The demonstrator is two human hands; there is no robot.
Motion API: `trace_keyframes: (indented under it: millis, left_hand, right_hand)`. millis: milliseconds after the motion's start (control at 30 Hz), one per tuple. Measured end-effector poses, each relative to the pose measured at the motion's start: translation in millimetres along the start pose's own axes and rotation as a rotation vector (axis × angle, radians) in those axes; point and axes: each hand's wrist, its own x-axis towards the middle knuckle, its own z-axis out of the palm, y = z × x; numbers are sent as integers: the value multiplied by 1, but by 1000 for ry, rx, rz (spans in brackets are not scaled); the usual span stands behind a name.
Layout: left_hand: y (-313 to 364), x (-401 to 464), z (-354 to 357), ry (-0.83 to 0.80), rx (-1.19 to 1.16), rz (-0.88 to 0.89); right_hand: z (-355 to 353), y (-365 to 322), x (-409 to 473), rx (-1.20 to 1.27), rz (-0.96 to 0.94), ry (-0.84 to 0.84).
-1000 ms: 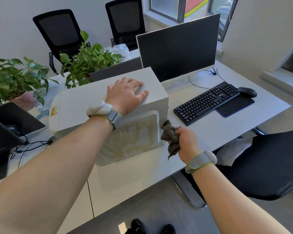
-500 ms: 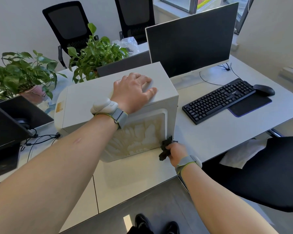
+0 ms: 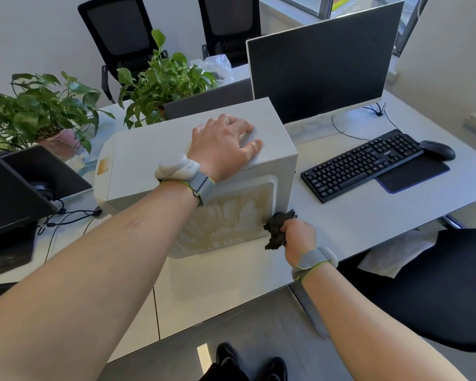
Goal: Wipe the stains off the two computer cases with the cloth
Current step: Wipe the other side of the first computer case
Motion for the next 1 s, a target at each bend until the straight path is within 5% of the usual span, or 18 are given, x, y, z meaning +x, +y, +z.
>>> trace_keyframes:
  millis: [367, 567, 767, 867, 1000]
  left_hand:
    - [2, -1, -4, -29, 7, -12]
    - [2, -2, -5, -18, -43, -37]
    - [2, -4, -5, -6, -63, -44]
    - [3, -4, -5, -3, -57, -39]
    - [2, -5, -5, -11, -49, -35]
  right_hand:
    - [-13, -54, -102, 96, -613, -275]
    - [-24, -41, -115, 194, -583, -379]
    - [-12, -29, -123, 86, -719, -311]
    - [3, -25, -107, -203, -841, -199]
    - [9, -12, -70, -456, -775, -92]
